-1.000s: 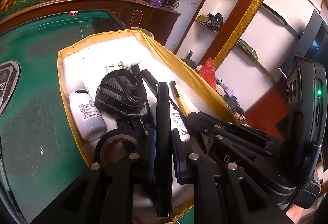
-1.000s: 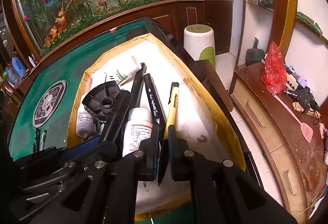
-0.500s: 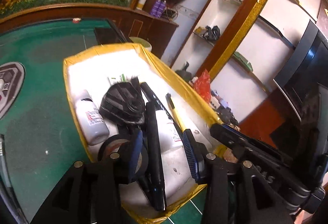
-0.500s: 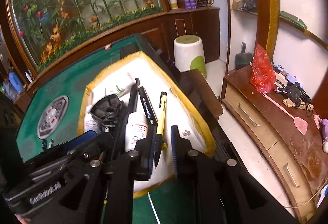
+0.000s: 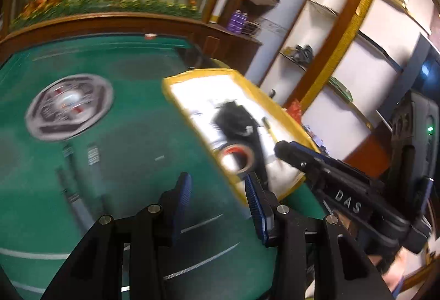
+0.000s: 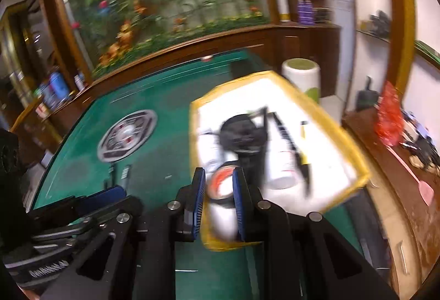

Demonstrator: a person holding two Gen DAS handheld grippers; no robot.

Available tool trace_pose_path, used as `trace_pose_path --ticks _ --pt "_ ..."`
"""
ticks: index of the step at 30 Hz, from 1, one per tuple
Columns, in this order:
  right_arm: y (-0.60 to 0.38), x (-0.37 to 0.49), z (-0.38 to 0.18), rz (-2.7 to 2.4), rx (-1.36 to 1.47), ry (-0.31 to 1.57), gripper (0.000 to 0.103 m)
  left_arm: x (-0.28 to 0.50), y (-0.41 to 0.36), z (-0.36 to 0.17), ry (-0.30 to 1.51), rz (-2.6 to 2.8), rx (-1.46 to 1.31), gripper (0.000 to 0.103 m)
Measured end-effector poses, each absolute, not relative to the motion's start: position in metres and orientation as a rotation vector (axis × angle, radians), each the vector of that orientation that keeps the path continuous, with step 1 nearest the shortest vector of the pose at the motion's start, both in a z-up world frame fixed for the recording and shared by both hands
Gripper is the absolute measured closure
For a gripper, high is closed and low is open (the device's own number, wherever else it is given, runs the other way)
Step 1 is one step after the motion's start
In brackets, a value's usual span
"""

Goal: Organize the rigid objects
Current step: 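Return both tools to the pens on the felt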

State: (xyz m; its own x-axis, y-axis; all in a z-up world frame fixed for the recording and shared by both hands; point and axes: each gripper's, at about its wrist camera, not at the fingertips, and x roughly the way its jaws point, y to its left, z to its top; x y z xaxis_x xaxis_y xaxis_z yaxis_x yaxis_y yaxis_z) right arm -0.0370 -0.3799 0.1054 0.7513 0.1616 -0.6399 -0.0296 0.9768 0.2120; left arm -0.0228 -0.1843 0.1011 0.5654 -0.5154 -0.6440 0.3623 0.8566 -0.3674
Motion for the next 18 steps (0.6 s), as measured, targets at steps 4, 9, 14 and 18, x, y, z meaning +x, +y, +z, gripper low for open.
trace_pose_path --ticks 4,9,14,18 --pt "-0.352 -0.037 0.099 0.176 0.167 0.74 0.079 -0.027 -0.121 0.089 0.856 -0.393 -0.263 0.06" --pt "-0.334 -0.043 0.091 0.225 0.149 0.767 0.079 -0.017 -0.064 0.056 0.941 -0.248 -0.36 0.06" --pt "-0.331 -0.048 0.087 0.25 0.138 0.772 0.079 -0.011 -0.071 0.043 0.973 -0.228 -0.339 0.06" --pt "-0.336 -0.048 0.085 0.252 0.15 0.77 0.079 -0.009 -0.083 0.037 0.984 -0.212 -0.282 0.06"
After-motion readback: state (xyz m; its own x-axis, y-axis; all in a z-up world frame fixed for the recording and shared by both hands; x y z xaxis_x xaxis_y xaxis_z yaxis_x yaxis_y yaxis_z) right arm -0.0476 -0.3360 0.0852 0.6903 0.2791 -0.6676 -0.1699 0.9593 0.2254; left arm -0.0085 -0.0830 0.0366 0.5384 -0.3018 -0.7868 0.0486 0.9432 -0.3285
